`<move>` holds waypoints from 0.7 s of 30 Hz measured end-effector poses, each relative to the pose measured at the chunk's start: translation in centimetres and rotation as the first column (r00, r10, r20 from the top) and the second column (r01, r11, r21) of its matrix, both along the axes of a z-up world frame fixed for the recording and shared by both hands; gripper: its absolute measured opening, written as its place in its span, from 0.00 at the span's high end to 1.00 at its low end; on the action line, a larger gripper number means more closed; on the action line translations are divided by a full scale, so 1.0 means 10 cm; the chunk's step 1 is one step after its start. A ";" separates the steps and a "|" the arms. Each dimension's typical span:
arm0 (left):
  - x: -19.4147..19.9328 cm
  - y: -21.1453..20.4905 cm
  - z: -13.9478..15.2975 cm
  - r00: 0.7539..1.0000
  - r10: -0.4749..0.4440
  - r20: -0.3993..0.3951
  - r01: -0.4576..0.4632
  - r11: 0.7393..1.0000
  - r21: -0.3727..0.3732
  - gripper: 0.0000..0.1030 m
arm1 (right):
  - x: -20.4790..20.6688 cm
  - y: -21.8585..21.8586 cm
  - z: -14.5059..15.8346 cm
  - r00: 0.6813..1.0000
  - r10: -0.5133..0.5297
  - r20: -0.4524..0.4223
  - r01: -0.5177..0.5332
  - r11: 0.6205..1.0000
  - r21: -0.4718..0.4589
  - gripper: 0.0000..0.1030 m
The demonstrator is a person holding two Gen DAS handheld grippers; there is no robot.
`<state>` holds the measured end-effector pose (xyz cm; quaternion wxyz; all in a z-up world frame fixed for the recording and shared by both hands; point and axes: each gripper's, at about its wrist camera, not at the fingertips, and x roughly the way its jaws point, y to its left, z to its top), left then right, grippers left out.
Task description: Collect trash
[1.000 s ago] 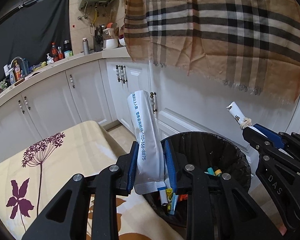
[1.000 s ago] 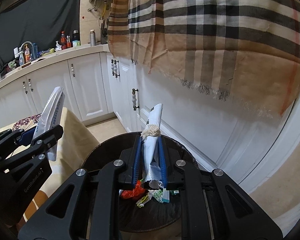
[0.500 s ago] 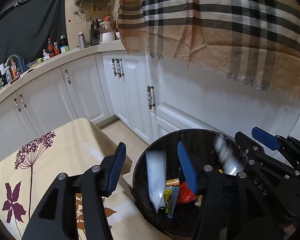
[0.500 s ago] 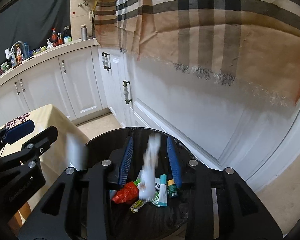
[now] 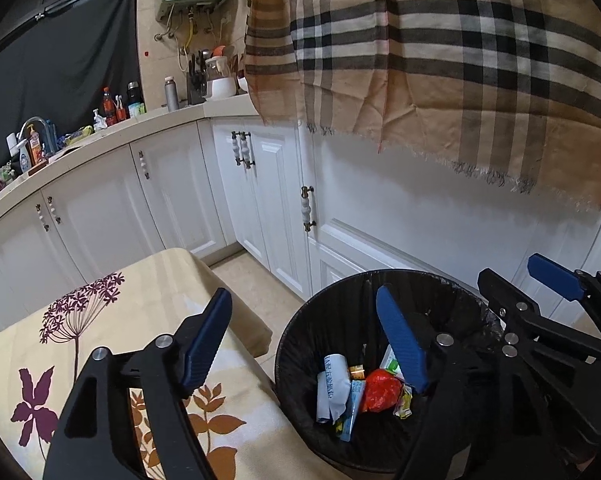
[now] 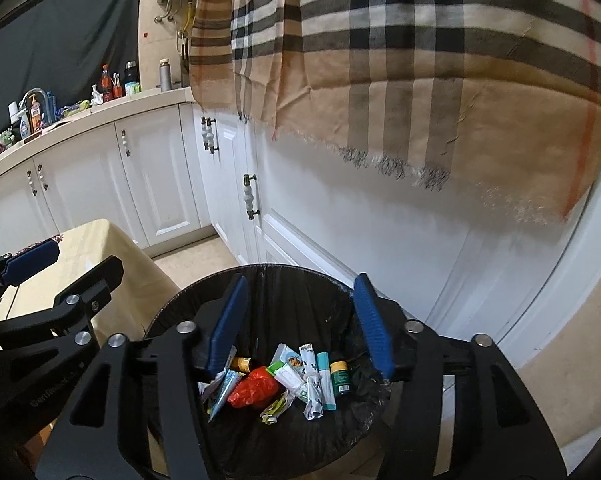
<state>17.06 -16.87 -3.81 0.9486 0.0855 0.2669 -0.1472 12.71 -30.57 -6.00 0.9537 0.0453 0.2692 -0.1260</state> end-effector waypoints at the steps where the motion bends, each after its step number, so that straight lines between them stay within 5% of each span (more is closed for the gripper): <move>1: -0.02 0.02 0.02 1.000 0.003 0.002 -0.003 1.000 -0.005 0.29 | 0.00 0.01 0.02 1.000 -0.003 0.001 0.003 1.000 -0.004 0.44; 6: -0.12 0.15 0.09 1.000 0.023 0.013 -0.022 0.999 -0.028 0.25 | -0.13 0.07 0.10 1.000 -0.021 0.015 0.022 1.000 -0.015 0.30; 21: -0.77 0.73 0.29 0.992 0.111 0.066 -0.108 0.993 -0.046 0.19 | -0.77 0.46 0.32 0.999 0.009 0.040 -0.006 0.997 -0.075 0.20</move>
